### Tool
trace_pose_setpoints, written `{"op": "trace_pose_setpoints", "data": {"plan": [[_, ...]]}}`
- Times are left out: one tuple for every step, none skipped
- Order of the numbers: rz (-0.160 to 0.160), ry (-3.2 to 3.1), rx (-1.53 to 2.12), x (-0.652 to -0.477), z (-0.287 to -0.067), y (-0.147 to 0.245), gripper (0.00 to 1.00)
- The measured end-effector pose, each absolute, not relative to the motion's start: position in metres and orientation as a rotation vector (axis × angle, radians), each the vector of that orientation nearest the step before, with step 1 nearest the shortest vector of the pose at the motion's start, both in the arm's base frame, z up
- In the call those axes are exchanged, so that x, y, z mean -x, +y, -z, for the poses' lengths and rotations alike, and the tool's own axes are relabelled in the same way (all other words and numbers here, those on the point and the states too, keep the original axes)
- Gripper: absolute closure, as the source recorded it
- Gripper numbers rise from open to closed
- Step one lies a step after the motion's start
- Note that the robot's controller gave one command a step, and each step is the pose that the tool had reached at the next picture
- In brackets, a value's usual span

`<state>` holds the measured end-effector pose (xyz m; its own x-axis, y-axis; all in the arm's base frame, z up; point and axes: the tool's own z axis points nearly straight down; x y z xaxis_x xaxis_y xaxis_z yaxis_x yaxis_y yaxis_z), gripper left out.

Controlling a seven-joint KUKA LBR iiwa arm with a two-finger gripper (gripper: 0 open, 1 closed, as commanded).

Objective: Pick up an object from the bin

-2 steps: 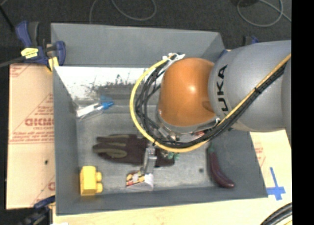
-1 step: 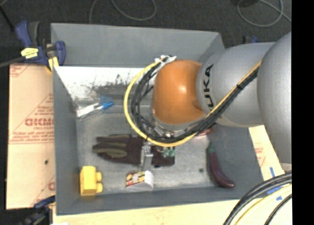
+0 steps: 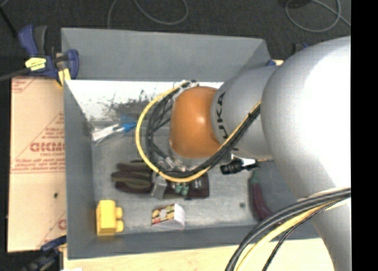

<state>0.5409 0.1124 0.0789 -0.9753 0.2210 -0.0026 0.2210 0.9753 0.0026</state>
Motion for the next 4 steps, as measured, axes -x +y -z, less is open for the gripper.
{"op": "trace_pose_setpoints", "data": {"plan": [[-0.004,3.119,-0.350,-0.541,-0.079,0.112,1.00],[-0.005,3.117,-0.352,-0.549,-0.142,0.113,1.00],[-0.005,3.117,-0.353,-0.549,-0.142,0.113,1.00],[-0.005,3.108,-0.402,-0.550,-0.273,0.095,1.00]]}}
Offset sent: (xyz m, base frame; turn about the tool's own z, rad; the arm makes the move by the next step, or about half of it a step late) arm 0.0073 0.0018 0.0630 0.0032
